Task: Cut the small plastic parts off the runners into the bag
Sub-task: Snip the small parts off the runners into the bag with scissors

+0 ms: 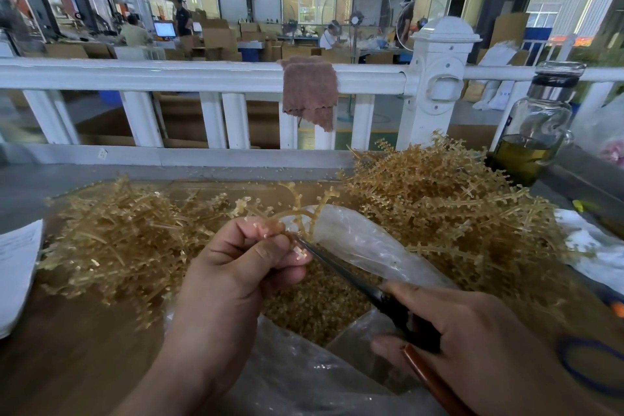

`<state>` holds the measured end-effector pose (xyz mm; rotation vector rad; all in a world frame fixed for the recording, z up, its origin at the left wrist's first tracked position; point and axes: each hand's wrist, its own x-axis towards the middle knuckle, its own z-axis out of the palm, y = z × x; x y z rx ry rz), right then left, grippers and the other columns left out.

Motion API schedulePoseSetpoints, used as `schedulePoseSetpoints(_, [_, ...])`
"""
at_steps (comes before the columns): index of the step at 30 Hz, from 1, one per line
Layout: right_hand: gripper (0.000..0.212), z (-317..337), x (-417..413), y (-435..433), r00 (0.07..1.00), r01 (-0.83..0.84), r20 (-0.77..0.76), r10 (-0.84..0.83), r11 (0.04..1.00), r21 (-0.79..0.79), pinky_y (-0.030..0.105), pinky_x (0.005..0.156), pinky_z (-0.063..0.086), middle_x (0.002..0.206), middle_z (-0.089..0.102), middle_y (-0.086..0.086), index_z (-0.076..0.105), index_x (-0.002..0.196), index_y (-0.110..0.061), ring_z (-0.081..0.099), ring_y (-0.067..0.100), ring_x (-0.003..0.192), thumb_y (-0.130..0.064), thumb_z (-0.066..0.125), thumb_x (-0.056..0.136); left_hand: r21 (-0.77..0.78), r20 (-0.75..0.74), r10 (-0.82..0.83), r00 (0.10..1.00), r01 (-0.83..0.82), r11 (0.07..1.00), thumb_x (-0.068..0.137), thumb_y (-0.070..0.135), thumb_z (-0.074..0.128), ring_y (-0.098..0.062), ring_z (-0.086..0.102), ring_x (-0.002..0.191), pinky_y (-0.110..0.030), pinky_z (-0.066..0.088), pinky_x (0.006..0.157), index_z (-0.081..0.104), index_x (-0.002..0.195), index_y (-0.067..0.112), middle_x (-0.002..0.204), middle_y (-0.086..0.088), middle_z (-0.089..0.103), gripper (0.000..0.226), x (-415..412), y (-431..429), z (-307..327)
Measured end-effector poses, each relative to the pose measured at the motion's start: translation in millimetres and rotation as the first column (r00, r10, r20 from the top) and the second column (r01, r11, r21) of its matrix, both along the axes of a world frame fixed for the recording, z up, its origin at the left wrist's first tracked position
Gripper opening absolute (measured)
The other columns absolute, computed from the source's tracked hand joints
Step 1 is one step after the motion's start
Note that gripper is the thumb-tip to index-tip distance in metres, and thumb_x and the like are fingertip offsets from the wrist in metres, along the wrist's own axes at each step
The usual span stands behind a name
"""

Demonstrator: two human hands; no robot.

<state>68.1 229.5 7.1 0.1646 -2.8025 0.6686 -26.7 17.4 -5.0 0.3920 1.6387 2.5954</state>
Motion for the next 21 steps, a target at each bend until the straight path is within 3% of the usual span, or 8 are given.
schedulePoseSetpoints(4, [0.083,-2.5,-0.6,-0.2,1.0,0.015,0.025,-0.014,1.0,-0.014,0.002,0.067,0.045,0.099,0.069,-0.034,0.034,0.131,-0.055,0.063,-0.013,0.086,-0.1,0.026,0.062,0.035,0.004,-0.002,1.0,0.002,0.999,0.07,0.019,0.079,-0.019,0.073,0.072,-0.028,0.059,0.064,0.07,0.068,0.024,0.077,-0.005,0.07,0.011,-1.2,0.1,-2.2])
schedulePoseSetpoints(9, [0.091,-4.0,-0.5,1.2,0.999,0.013,0.042,-0.013,1.0,0.004,0.008,0.07,0.049,0.095,0.067,-0.035,0.031,0.132,-0.056,0.063,-0.011,0.086,-0.102,0.012,0.056,0.055,0.048,-0.05,0.998,0.048,0.997,0.071,0.026,0.075,-0.014,0.071,0.074,-0.027,0.059,0.067,0.074,0.073,0.022,0.077,-0.004,0.068,0.004,-0.8,2.3,-6.3])
schedulePoseSetpoints(13, [0.096,-2.0,0.3,-0.8,0.996,0.019,0.084,-0.021,0.999,0.027,0.014,0.081,0.051,0.106,0.066,-0.032,0.049,0.135,-0.053,0.06,-0.01,0.093,-0.099,0.019,0.056,0.067,0.062,-0.082,0.995,0.078,0.995,0.075,0.024,0.072,-0.013,0.069,0.071,-0.026,0.059,0.066,0.074,0.071,0.023,0.074,-0.003,0.069,0.005,-0.7,2.0,-6.1])
schedulePoseSetpoints(16, [0.089,0.3,0.7,-3.2,0.996,0.021,0.089,-0.024,0.999,0.037,0.014,0.077,0.05,0.102,0.067,-0.031,0.053,0.133,-0.049,0.061,-0.01,0.09,-0.095,0.029,0.061,0.077,0.052,-0.086,0.995,0.082,0.994,0.071,0.025,0.074,-0.012,0.07,0.071,-0.025,0.059,0.064,0.073,0.068,0.023,0.073,-0.002,0.069,0.004,1.7,2.7,-5.0])
schedulePoseSetpoints(19, [0.093,2.0,1.2,-5.2,0.995,0.027,0.092,-0.032,0.998,0.055,0.011,0.069,0.046,0.096,0.066,-0.031,0.053,0.13,-0.047,0.061,-0.009,0.085,-0.097,0.018,0.06,0.076,0.053,-0.076,0.996,0.072,0.995,0.071,0.024,0.073,-0.012,0.07,0.07,-0.024,0.059,0.062,0.071,0.066,0.024,0.072,-0.003,0.069,0.005,3.7,4.1,-4.3])
schedulePoseSetpoints(21, [0.091,2.2,2.1,-5.6,0.995,0.034,0.09,-0.039,0.998,0.056,0.015,0.07,0.05,0.096,0.067,-0.029,0.055,0.128,-0.044,0.063,-0.007,0.085,-0.096,0.018,0.062,0.073,0.051,-0.071,0.996,0.067,0.995,0.069,0.025,0.074,-0.012,0.07,0.07,-0.024,0.059,0.062,0.071,0.064,0.024,0.072,-0.003,0.069,0.005,4.5,4.6,-3.7])
